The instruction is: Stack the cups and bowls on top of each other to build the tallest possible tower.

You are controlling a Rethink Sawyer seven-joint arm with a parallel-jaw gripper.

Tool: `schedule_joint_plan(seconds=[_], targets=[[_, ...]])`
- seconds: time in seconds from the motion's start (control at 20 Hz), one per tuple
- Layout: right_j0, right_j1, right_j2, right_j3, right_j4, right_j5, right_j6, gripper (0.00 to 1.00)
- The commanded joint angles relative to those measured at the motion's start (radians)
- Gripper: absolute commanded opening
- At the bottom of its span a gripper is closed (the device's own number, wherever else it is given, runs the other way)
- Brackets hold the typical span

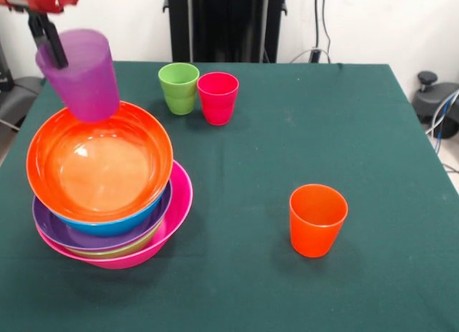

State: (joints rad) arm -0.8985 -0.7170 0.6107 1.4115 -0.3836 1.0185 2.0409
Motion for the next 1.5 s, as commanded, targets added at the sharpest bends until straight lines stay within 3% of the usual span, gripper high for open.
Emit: schedule_joint_plan(seconds=[0.05, 0.9, 1.5], targets=[[0.050, 0.105, -0.015, -0.058, -0.104, -0.069, -0.157, 0.00], [0.050, 0.126, -0.014, -0.047, -0.132, -0.108, -0.140, 0.00], [0.033, 0.099, -0.010, 0.039, -0.135, -0.155, -0.131, 0.00]])
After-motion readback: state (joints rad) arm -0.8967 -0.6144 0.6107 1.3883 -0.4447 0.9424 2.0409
